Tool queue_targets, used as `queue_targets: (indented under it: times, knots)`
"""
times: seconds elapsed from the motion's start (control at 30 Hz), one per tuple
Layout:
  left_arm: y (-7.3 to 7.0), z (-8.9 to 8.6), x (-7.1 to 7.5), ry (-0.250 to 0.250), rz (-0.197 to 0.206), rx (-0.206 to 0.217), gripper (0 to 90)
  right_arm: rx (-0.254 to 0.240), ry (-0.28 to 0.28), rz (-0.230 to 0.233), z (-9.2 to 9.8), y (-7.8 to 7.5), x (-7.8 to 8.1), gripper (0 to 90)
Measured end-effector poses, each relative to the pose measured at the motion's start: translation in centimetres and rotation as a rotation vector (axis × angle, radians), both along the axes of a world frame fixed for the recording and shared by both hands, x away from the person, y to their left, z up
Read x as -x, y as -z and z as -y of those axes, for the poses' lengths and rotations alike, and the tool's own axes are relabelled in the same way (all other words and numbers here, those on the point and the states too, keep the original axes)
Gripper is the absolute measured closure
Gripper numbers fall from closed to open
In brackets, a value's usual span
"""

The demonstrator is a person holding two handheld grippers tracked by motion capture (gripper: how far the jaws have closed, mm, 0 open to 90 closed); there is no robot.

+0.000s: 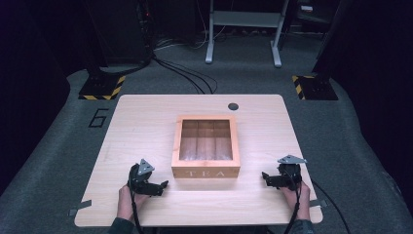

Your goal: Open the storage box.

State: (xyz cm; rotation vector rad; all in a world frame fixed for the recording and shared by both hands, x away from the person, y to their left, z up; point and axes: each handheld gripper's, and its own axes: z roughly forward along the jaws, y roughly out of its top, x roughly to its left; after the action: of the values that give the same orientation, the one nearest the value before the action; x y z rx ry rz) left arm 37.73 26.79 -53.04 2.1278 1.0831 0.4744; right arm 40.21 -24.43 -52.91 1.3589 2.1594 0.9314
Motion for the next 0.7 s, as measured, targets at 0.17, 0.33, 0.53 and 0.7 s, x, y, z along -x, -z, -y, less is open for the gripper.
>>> queue_targets:
  times: [0.17,0.33,0.53,0.7]
  knots:
    - [0.03,0.01,-0.02,-0.007,0.007,-0.003,3.0,0.001,0.000,-0.002,0.01,-0.01,0.00,4.4]
    - [-0.02,-0.08,-0.01,-0.005,0.003,-0.001,3.3,0.000,-0.001,0.000,0.00,0.00,0.00,4.4]
    - [-0.09,-0.35,0.10,-0.007,-0.012,0.053,2.3,0.000,0.002,-0.004,-0.01,-0.01,0.02,4.4]
    - [-0.36,-0.13,0.38,-0.005,-0.010,0.082,0.1,0.001,-0.002,0.001,0.02,0.00,-0.01,4.4]
